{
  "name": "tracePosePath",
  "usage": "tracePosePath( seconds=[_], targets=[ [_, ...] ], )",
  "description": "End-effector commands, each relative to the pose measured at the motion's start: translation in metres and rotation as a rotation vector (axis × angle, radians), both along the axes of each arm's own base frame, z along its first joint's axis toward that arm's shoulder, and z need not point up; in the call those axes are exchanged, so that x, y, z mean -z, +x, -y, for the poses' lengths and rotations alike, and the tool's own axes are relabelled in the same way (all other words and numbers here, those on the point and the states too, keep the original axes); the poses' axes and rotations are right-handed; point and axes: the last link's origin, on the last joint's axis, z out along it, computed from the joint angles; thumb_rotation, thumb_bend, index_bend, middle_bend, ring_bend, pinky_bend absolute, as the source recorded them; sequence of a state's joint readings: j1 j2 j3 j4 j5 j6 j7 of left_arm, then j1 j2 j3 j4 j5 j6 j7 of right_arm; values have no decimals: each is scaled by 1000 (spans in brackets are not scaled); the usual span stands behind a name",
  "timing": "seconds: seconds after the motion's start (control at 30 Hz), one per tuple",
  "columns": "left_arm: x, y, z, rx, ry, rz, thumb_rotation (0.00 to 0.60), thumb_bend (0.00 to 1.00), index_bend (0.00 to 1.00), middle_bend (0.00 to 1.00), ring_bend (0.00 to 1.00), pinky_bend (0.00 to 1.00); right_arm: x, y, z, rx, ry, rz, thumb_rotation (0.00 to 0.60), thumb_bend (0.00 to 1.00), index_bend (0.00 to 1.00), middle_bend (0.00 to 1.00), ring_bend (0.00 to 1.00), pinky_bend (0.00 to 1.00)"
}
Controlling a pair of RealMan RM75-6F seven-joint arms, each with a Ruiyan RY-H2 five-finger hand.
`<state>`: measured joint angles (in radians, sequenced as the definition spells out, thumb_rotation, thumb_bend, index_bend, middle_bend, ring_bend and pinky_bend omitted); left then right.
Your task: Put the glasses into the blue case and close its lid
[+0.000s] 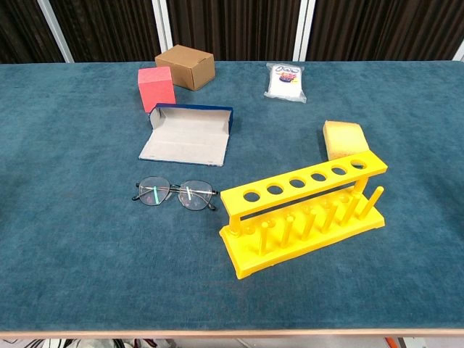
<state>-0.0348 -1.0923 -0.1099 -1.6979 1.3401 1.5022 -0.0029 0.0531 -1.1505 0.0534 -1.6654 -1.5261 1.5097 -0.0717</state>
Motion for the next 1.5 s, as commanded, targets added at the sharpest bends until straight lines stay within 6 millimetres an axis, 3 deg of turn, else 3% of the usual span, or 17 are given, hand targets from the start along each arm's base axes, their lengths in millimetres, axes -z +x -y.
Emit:
tracePosePath(
  seconds=[0.03,0.87,1.13,1.23,1.37,1.5],
  targets=[
    [1,0,0,-1,-3,-1,600,312,39,0,0,0,0,0,0,0,0,0,600,0,0,0,0,176],
    [3,1,1,7,-2,-10,600,312,29,0,0,0,1,0,0,16,12,10,600,0,0,0,0,176],
    [10,7,-10,57,-31,12,600,312,116,0,0,0,1,0,0,12,6,3,600,0,0,0,0,176],
    [12,21,-24,108,-86,4,600,312,132,0,0,0,2,0,-1,10,10,1,600,0,0,0,0,176],
    [13,55,-50,179,-164,-11,600,267,144,0,0,0,2,0,-1,15,13,6,600,0,0,0,0,176],
    [29,100,-81,238,-317,-25,600,265,180,0,0,0,2,0,-1,23,12,13,600,0,0,0,0,176]
  ],
)
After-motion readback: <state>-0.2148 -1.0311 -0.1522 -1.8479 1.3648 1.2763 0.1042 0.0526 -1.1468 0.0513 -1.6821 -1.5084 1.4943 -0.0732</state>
